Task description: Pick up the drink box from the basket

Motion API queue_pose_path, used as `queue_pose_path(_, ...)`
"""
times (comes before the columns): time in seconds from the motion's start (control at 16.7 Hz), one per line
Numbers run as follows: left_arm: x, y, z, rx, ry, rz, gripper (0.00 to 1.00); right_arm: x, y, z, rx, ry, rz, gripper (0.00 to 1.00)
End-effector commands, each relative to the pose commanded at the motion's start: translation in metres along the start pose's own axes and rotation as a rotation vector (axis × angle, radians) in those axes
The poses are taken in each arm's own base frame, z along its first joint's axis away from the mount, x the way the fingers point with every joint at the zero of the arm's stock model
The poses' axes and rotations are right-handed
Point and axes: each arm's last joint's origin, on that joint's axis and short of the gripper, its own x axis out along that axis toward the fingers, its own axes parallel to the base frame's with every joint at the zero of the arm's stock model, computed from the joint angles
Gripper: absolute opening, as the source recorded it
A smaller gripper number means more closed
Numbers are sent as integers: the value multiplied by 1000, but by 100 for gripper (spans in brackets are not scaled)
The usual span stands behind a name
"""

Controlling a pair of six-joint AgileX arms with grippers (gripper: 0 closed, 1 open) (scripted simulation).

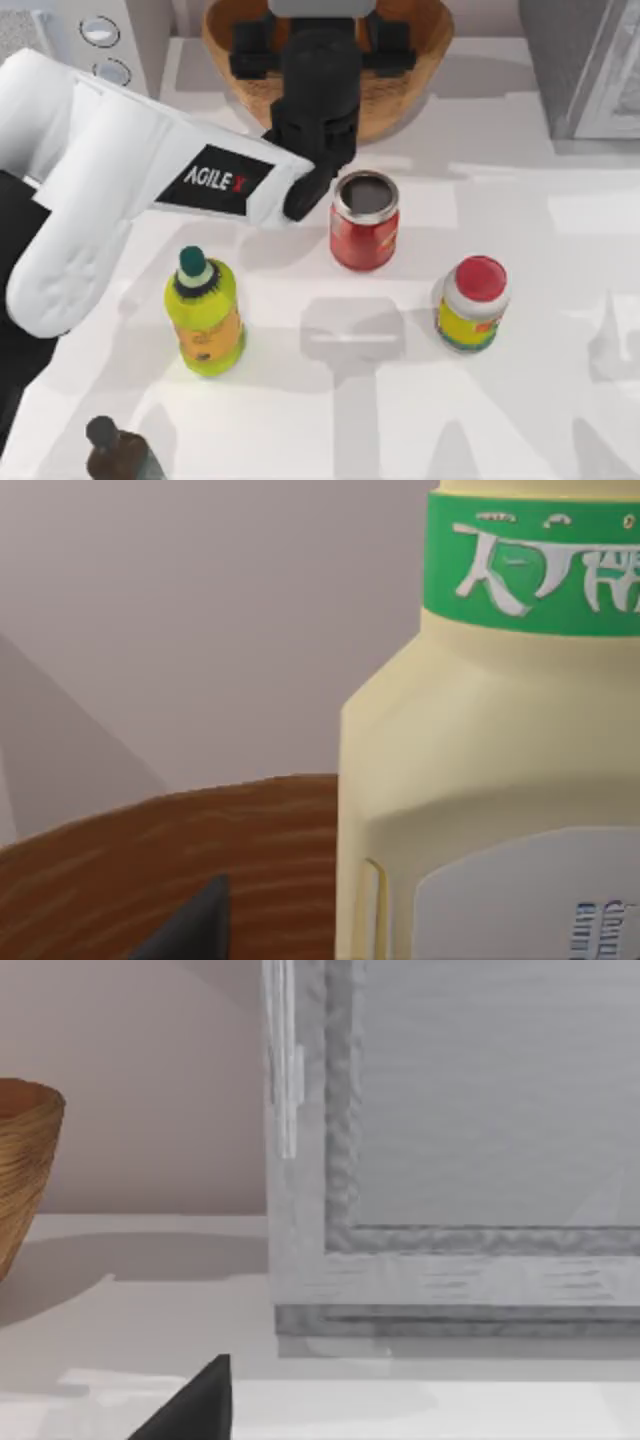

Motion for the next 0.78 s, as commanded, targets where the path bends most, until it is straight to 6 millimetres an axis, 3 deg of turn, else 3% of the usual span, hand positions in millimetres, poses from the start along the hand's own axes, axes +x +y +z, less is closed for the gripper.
queue_pose_path(0.48, 4, -1, -1, -5, -5, 0, 100, 0, 0, 0, 0, 0, 0, 100)
queue_pose_path(0.78, 31, -4, -4, 0, 1, 0, 100, 0, 0, 0, 0, 0, 0, 100)
